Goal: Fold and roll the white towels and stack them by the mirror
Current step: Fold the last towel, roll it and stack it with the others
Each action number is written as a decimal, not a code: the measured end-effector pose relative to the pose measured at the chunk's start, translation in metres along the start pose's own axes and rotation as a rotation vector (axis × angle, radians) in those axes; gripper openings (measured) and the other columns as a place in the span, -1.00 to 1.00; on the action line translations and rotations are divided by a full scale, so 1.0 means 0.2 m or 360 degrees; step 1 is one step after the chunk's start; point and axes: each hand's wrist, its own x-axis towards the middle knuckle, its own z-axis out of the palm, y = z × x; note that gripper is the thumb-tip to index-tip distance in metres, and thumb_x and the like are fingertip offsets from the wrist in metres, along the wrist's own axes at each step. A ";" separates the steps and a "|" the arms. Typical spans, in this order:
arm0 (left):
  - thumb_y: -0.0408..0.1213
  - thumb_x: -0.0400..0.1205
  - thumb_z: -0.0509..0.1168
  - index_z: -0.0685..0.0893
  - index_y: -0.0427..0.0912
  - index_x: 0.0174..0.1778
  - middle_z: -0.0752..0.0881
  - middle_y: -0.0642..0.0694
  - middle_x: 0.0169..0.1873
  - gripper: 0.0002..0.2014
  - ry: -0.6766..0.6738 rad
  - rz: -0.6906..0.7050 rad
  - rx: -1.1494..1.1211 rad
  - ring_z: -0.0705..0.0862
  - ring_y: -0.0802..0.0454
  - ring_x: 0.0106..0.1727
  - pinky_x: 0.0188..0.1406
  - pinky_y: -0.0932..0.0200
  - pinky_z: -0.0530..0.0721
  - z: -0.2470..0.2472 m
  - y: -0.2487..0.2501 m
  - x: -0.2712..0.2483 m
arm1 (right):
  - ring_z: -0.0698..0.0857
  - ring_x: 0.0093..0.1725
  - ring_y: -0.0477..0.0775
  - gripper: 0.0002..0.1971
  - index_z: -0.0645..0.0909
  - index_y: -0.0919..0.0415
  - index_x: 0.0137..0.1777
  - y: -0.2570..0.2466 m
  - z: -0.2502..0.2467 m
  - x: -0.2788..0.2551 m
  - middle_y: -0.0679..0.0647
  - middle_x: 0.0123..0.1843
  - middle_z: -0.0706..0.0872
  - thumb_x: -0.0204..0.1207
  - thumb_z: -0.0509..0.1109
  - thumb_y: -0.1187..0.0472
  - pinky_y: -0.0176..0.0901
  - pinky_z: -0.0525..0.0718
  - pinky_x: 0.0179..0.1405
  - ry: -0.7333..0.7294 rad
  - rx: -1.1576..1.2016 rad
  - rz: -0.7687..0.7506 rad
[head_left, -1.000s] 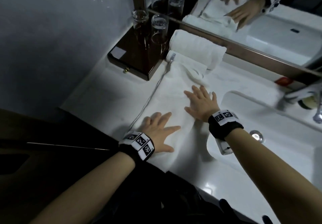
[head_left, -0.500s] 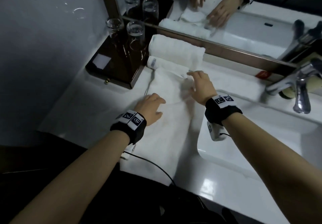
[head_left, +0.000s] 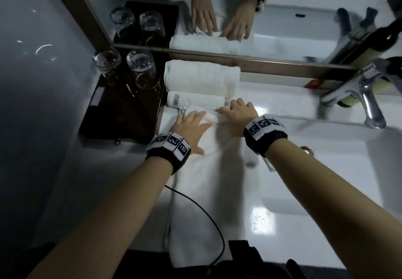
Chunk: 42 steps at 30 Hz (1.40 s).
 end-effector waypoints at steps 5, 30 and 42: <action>0.19 0.40 0.42 0.14 0.13 0.59 -0.10 -0.06 0.66 -0.11 0.0013 0.0037 0.0012 -0.08 -0.11 0.66 0.54 -0.32 0.03 0.02 -0.01 -0.01 | 0.33 0.44 0.18 -0.50 0.32 -0.13 0.47 0.02 -0.03 0.03 0.14 0.47 0.38 0.52 0.23 0.13 0.10 0.31 0.34 0.0138 -0.0249 -0.0081; 0.01 0.45 0.46 0.35 0.01 0.49 0.40 -0.08 0.30 -0.30 0.0100 -0.0030 -0.0252 0.40 -0.09 0.32 0.27 0.08 0.43 0.01 0.03 -0.07 | 0.42 0.27 0.16 -0.57 0.36 -0.09 0.40 0.04 0.01 -0.01 0.13 0.22 0.49 0.53 0.22 0.16 0.01 0.36 0.19 -0.0039 -0.0388 0.0173; 0.04 0.40 0.49 0.35 0.04 0.47 0.38 -0.08 0.33 -0.26 0.0037 -0.0040 -0.0276 0.37 -0.13 0.35 0.28 0.01 0.48 0.02 0.02 -0.04 | 0.33 0.42 0.25 -0.54 0.48 -0.17 0.41 0.09 -0.01 0.00 0.18 0.35 0.41 0.55 0.18 0.24 0.14 0.42 0.40 -0.0277 0.0492 0.0196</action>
